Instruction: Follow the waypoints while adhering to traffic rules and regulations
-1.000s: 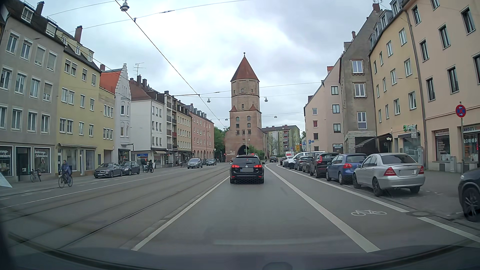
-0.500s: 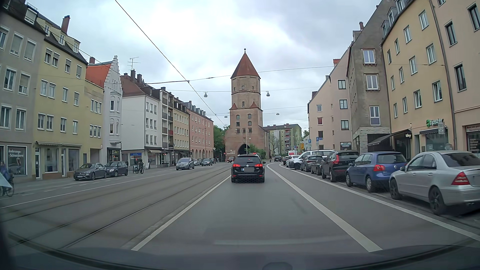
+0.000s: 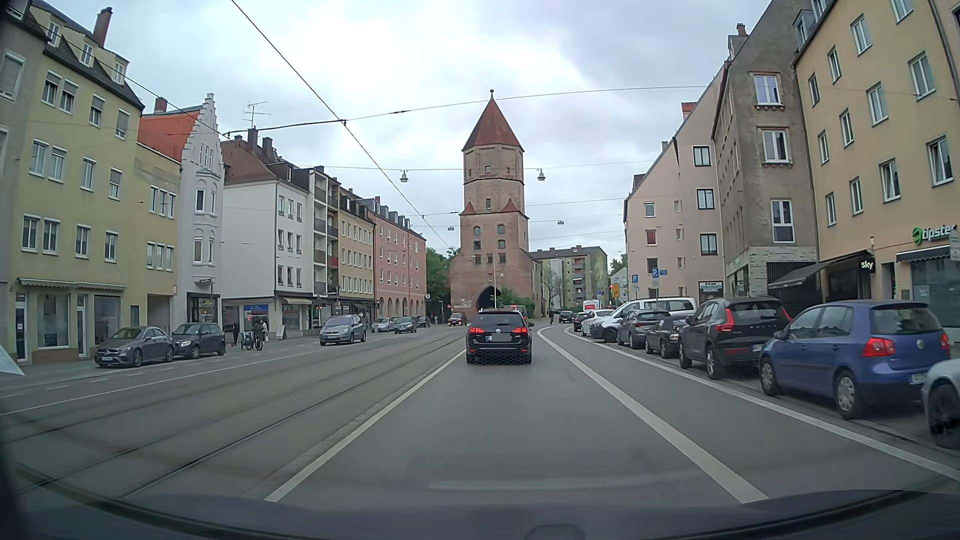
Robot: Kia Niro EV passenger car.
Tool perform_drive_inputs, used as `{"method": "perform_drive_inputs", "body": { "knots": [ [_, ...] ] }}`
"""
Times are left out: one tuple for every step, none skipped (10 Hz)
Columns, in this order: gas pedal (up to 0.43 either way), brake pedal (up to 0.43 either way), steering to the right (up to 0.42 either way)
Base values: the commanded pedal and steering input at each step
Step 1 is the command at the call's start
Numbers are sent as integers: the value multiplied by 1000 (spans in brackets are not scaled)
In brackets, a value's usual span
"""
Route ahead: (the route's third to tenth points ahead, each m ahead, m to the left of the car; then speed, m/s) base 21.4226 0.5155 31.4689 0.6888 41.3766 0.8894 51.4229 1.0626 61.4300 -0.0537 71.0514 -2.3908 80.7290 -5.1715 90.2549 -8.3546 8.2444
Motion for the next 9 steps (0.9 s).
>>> {"method": "perform_drive_inputs", "body": {
  "knots": [
    [197,0,-5],
    [189,0,-5],
    [177,0,-5],
    [177,0,-5],
    [177,0,-5],
    [177,0,-5],
    [177,0,-5],
    [177,0,-5],
    [177,0,-5]
  ]
}}
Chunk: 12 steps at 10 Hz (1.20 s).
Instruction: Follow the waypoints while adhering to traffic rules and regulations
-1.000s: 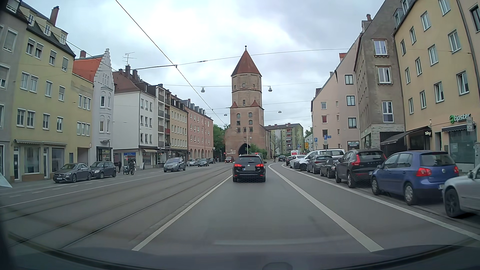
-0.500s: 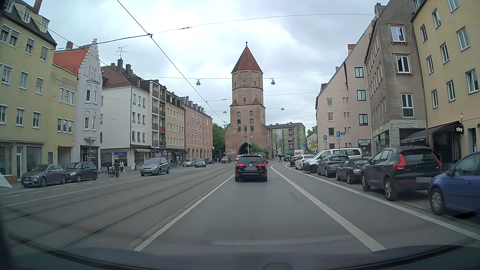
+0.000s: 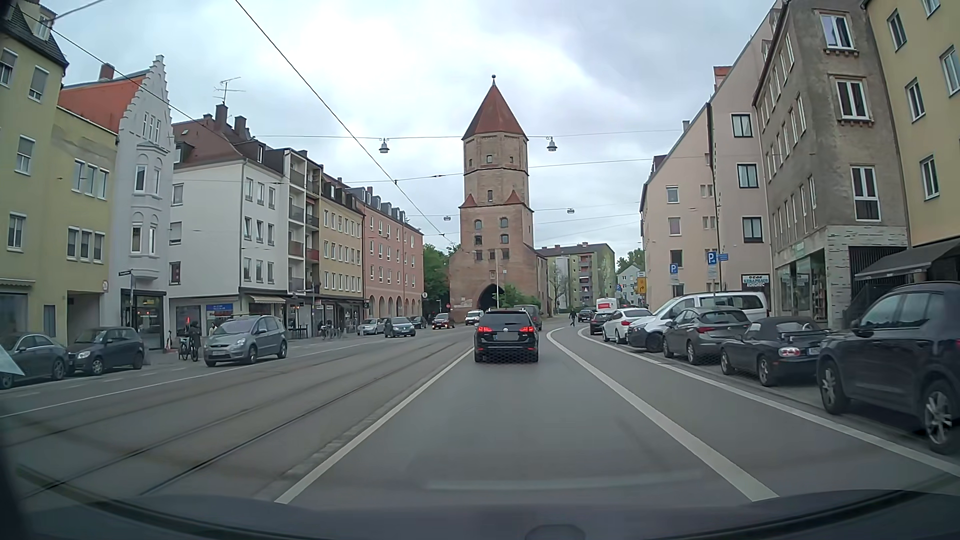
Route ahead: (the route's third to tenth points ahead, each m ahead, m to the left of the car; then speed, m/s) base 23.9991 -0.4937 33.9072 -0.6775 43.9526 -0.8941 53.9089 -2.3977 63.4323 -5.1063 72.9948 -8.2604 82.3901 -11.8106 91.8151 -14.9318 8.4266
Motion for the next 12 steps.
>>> {"method": "perform_drive_inputs", "body": {
  "knots": [
    [177,0,-5],
    [177,0,-4],
    [169,0,-4],
    [157,0,-4],
    [150,0,-4],
    [138,0,-4],
    [138,0,-4],
    [138,0,-4],
    [130,0,-4],
    [87,0,-3],
    [59,0,-2],
    [59,0,0]
  ]
}}
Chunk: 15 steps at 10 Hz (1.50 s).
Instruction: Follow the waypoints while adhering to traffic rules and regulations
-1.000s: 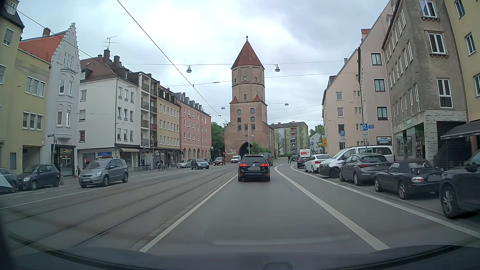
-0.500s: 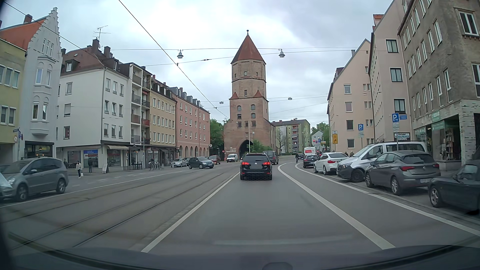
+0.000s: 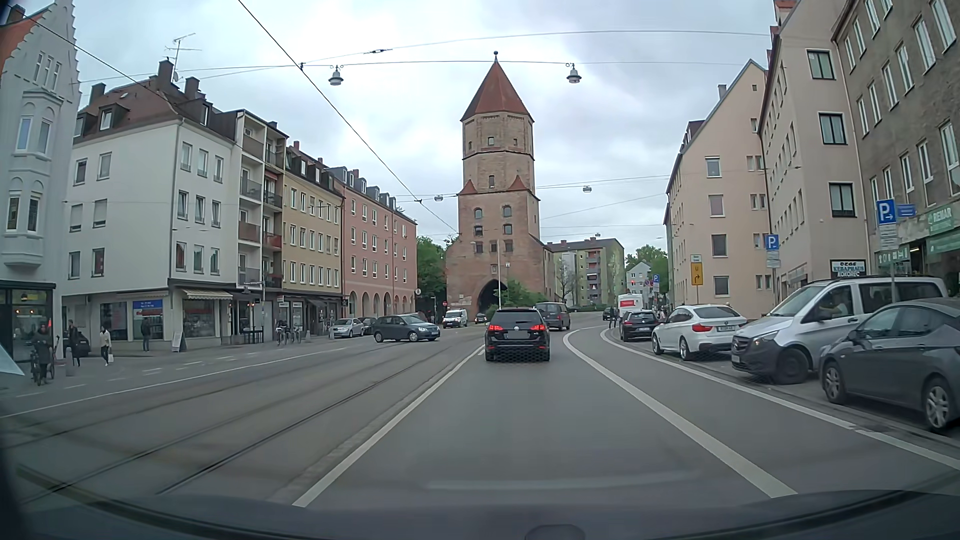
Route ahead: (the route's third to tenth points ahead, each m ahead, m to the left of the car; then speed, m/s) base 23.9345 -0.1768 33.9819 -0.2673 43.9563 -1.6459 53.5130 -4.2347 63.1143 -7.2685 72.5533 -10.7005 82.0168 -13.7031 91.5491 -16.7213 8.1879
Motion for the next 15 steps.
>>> {"method": "perform_drive_inputs", "body": {
  "knots": [
    [59,0,1],
    [59,0,3],
    [59,0,3],
    [39,0,4],
    [28,0,4],
    [28,0,5],
    [79,0,6],
    [118,0,6],
    [138,0,7],
    [150,0,9],
    [150,0,11],
    [150,0,16],
    [157,0,22],
    [157,0,23],
    [157,0,24]
  ]
}}
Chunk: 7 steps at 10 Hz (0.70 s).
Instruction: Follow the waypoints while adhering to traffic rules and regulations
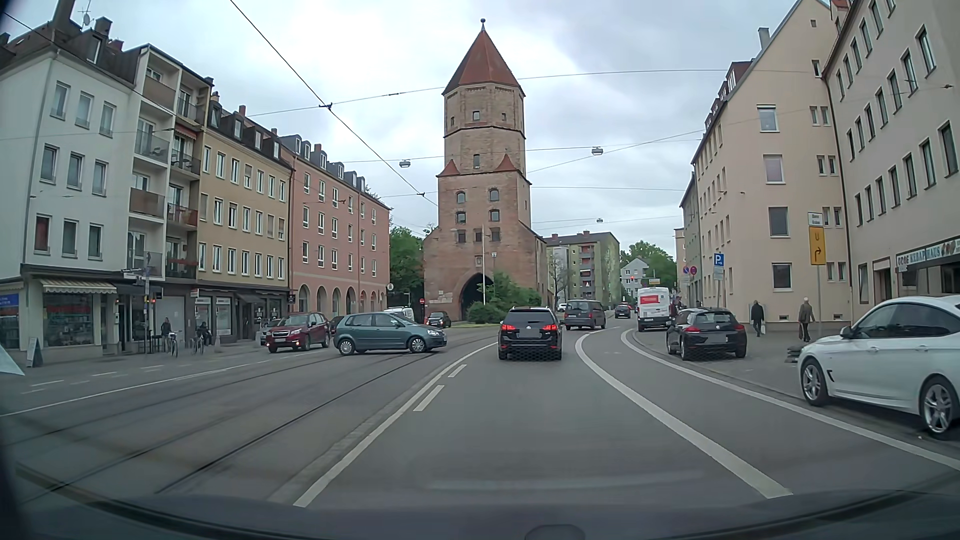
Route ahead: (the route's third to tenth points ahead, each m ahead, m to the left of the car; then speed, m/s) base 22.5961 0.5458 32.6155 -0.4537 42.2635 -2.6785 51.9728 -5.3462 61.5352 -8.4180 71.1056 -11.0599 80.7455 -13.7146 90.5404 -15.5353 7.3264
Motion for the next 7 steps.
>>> {"method": "perform_drive_inputs", "body": {
  "knots": [
    [157,0,24],
    [157,0,23],
    [169,0,23],
    [169,0,23],
    [169,0,23],
    [169,0,23],
    [169,0,22]
  ]
}}
